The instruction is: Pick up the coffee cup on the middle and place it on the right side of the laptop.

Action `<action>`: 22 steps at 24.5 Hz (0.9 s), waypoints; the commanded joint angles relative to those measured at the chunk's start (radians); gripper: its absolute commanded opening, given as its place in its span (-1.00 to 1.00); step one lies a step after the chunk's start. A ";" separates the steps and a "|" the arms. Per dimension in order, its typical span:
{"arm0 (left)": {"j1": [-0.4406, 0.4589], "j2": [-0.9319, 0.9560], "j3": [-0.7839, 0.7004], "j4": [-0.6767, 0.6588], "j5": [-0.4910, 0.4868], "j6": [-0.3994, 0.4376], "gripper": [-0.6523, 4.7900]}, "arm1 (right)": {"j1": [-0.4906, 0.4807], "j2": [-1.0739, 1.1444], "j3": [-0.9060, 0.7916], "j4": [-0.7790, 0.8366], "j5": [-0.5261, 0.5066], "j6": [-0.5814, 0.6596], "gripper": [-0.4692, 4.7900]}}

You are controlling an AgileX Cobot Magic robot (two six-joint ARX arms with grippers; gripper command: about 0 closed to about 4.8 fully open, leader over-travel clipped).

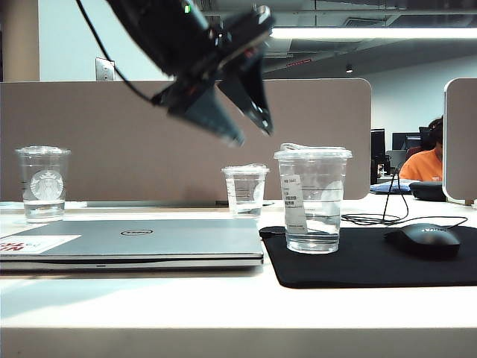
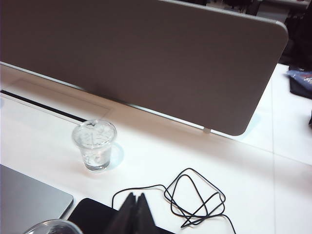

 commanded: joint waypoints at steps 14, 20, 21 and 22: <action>0.000 -0.480 -0.043 -0.130 -0.200 0.057 -0.78 | 0.015 -0.212 -0.004 -0.502 -0.018 0.064 -0.84; 0.000 -0.791 -0.328 -0.109 -0.280 -0.036 -0.78 | 0.193 -0.380 -0.085 -0.522 -0.016 0.064 -0.84; 0.000 -0.859 -0.388 -0.087 -0.279 -0.036 -0.78 | 0.212 -0.420 -0.114 -0.525 -0.003 0.065 -0.84; 0.000 -0.901 -0.427 -0.071 -0.272 -0.036 -0.78 | 0.216 -0.449 -0.135 -0.527 0.007 0.064 -0.84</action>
